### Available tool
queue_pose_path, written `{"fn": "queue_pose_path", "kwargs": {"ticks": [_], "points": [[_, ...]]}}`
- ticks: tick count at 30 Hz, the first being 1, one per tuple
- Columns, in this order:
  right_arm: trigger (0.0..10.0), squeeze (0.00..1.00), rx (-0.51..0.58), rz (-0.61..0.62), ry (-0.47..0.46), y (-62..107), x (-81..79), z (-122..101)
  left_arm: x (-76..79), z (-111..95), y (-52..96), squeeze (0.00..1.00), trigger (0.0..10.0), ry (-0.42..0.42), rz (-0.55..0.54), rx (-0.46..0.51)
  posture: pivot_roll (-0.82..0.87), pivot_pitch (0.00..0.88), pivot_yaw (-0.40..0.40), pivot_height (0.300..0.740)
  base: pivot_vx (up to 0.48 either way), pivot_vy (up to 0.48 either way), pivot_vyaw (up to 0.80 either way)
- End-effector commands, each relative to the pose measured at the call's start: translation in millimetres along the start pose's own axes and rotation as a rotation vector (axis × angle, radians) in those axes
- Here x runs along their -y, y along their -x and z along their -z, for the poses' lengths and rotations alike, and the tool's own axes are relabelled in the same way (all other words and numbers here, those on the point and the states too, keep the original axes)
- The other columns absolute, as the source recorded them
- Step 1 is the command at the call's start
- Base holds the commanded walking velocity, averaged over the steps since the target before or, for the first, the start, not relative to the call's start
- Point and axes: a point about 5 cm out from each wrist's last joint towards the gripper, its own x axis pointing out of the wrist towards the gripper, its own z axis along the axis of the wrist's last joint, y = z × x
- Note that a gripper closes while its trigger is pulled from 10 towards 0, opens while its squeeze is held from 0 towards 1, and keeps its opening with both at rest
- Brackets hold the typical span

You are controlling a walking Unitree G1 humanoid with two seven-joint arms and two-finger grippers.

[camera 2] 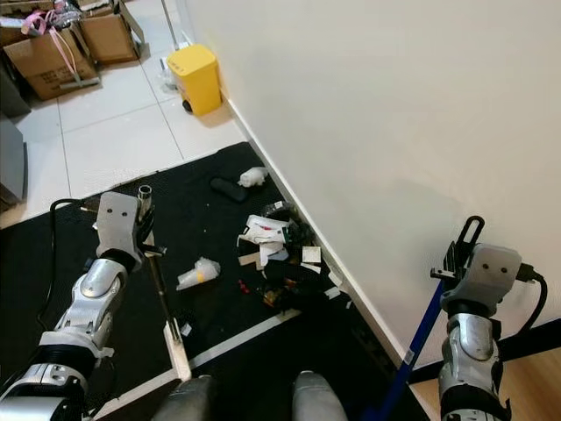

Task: Sweep floor

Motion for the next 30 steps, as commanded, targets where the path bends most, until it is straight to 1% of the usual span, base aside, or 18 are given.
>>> {"fn": "queue_pose_path", "kwargs": {"ticks": [1,2,3,4,5,6,10,12,13,17,18,19,20,23,24,27,28,30], "points": [[10.0,0.0,-0.032,0.005,0.039,3.6,4.4,6,1.2,-1,-0.6,0.0,10.0,-0.011,0.007,0.009,0.03,0.024,0.059,0.74,0.0,0.0,0.0],[10.0,0.0,-0.032,0.031,0.018,3.1,4.8,6,1.5,-1,-0.9,0.0,10.0,-0.011,0.008,0.01,0.03,0.024,0.059,0.74,0.0,0.0,0.0],[10.0,0.0,0.019,0.091,-0.137,-2.4,1.6,0,2.2,-2,-1.2,0.0,10.0,-0.006,0.006,0.014,0.03,0.023,0.056,0.74,0.0,0.0,0.0],[10.0,0.0,0.034,0.103,-0.174,-3.7,0.7,-2,2.3,-2,-1.2,0.0,10.0,-0.004,0.006,0.015,0.03,0.023,0.056,0.74,0.0,0.0,0.0],[10.0,0.0,0.071,0.096,-0.261,-7.8,-6.0,-7,2.5,-2,-1.4,0.0,10.0,-0.002,0.004,0.016,0.03,0.026,0.057,0.74,0.0,0.0,0.0],[10.0,0.0,0.094,0.088,-0.312,-10.3,-10.6,-11,2.6,-2,-1.5,0.0,10.0,-0.001,0.002,0.017,0.03,0.024,0.058,0.74,0.0,0.0,0.0],[10.0,0.0,0.144,-0.027,-0.385,-21.9,-40.1,-25,7.8,-2,-2.8,0.0,10.0,0.03,0.025,0.019,0.03,0.021,0.056,0.74,0.0,0.0,0.0],[10.0,0.0,0.144,-0.027,-0.385,-21.9,-40.1,-25,7.8,-2,-2.8,0.0,10.0,0.03,0.025,0.019,0.03,0.021,0.056,0.74,0.0,0.0,0.0],[10.0,0.0,0.142,-0.049,-0.396,-23.5,-44.9,-26,8.4,-2,-3.1,0.0,10.0,0.036,0.03,0.017,0.03,0.022,0.055,0.74,0.0,0.0,0.0],[10.0,0.0,0.2,-0.363,-0.481,-28.0,-96.1,-45,9.9,-3,-3.5,0.0,10.0,0.044,0.049,0.02,0.02,0.026,0.057,0.74,0.0,0.0,0.0],[10.0,0.0,0.212,-0.4,-0.493,-28.0,-102.4,-48,10.1,-3,-3.6,0.0,10.0,0.043,0.05,0.02,0.02,0.026,0.057,0.74,0.0,0.0,0.0],[10.0,0.0,0.23,-0.463,-0.529,-27.3,-115.2,-54,10.3,-3,-3.5,0.0,10.0,0.042,0.05,0.021,0.02,0.025,0.056,0.74,0.0,0.0,0.0],[10.0,0.0,0.23,-0.463,-0.529,-27.3,-115.2,-54,10.3,-3,-3.5,0.0,10.0,0.042,0.05,0.021,0.02,0.025,0.056,0.74,0.0,0.0,0.0],[10.0,0.0,0.272,-0.697,-0.649,-19.6,-164.0,-73,10.8,-2,-3.1,0.0,10.0,0.043,0.054,0.026,0.02,0.022,0.056,0.74,0.0,0.0,0.0],[10.0,0.0,0.272,-0.697,-0.649,-19.6,-164.0,-73,10.8,-2,-3.1,0.0,10.0,0.043,0.054,0.026,0.02,0.022,0.056,0.74,0.0,0.0,0.0],[10.0,0.0,0.271,-0.857,-0.729,-8.7,-198.5,-84,10.6,-2,-3.0,0.0,10.0,0.045,0.06,0.031,0.03,0.017,0.047,0.74,0.0,0.0,0.0],[10.0,0.0,0.271,-0.857,-0.729,-8.7,-198.5,-84,10.6,-2,-3.0,0.0,10.0,0.045,0.06,0.031,0.03,0.017,0.047,0.74,0.0,0.0,0.0],[10.0,0.0,0.266,-0.936,-0.738,-1.9,-212.5,-87,9.6,-3,-3.1,0.0,10.0,0.046,0.06,0.034,0.03,0.016,0.042,0.74,0.0,0.0,0.0]]}}
